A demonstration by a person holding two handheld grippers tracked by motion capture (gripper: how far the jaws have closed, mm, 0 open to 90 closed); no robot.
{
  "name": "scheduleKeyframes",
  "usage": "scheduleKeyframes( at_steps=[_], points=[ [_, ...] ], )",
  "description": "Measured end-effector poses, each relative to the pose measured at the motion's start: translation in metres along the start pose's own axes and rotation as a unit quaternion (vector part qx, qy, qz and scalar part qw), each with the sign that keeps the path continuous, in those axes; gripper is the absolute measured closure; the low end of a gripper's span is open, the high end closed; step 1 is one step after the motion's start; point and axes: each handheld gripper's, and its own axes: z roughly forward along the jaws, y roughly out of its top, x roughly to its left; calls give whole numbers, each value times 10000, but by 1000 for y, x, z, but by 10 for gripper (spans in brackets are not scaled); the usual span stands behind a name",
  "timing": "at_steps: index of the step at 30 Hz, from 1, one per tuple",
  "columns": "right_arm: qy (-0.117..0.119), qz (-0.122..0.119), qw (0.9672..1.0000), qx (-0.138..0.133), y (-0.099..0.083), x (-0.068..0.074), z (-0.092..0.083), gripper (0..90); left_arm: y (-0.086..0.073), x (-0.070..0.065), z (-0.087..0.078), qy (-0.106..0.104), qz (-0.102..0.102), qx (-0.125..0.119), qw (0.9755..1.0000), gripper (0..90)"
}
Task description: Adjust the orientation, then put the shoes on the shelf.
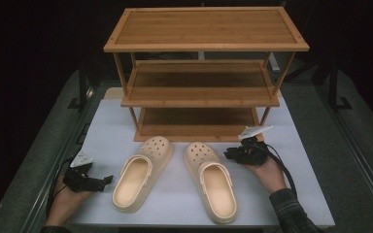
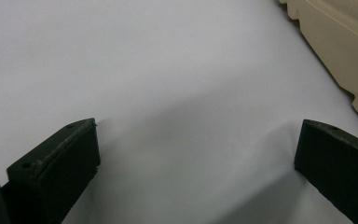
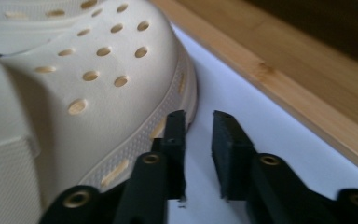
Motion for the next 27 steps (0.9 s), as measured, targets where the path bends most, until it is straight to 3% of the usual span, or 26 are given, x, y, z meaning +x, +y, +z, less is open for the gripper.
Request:
scheduleKeyframes(
  at_steps=[2,3,10,16,18,24,27],
  points=[
    [-54,76,9999,-63,-4,0,-7,668,0,0,0,-4,-1,-2,10000,0],
    [-171,71,9998,-68,-6,0,-12,598,0,0,0,-7,-10,-9,10000,0],
    [-438,131,9987,-230,-17,6,-29,517,0,0,0,-3,3,-7,10000,0],
    [-398,220,9983,-365,-26,14,-43,480,0,0,-1,-2,-18,-14,10000,1],
    [-361,233,9983,-386,-28,16,-45,477,1,1,-3,-13,-10,-3,10000,42],
    [-205,249,9985,-445,-34,25,-53,440,9,3,-23,23,-75,-367,9993,47],
    [-102,234,9983,-516,-35,29,-57,413,18,-2,-37,-174,-90,-616,9979,47]
  ],
)
